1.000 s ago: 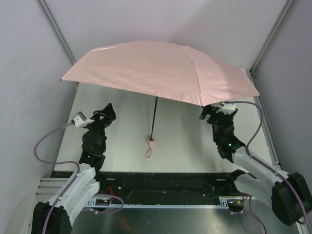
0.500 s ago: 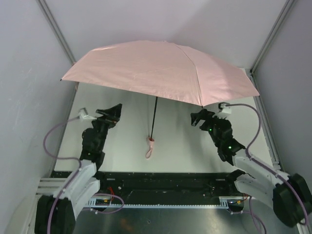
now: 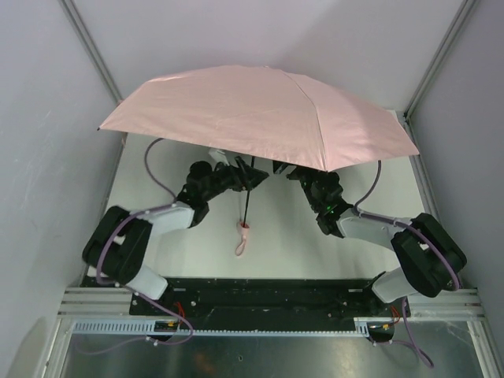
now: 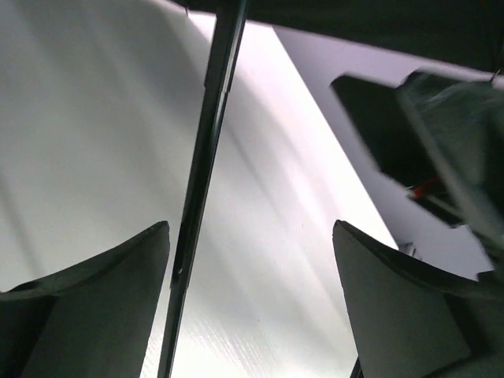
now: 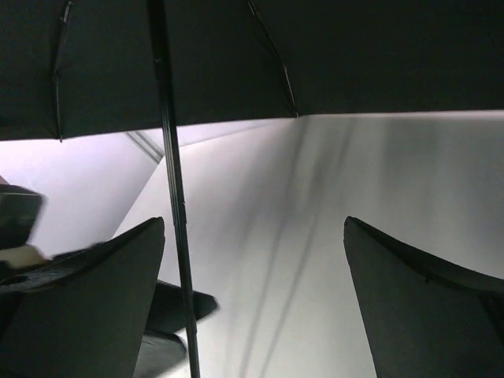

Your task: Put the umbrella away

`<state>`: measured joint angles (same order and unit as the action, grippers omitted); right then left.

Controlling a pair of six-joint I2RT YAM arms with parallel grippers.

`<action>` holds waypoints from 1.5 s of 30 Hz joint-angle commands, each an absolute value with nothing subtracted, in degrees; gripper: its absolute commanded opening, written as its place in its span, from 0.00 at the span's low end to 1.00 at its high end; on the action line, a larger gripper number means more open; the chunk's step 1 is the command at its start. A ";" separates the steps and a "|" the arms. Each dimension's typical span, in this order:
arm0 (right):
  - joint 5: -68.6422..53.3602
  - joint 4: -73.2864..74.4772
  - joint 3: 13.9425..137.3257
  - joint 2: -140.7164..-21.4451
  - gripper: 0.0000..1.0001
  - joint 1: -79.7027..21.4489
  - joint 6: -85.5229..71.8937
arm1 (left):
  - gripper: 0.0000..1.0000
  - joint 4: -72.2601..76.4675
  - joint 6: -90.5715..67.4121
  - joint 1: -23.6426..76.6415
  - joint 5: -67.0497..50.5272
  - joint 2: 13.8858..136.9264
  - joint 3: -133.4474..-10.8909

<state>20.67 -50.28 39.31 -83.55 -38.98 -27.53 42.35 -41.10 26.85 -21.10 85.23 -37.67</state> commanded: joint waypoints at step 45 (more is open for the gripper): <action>-2.83 -24.25 55.36 -62.94 0.00 -44.59 -31.03 | 0.58 3.18 -21.12 74.16 35.80 58.79 -48.29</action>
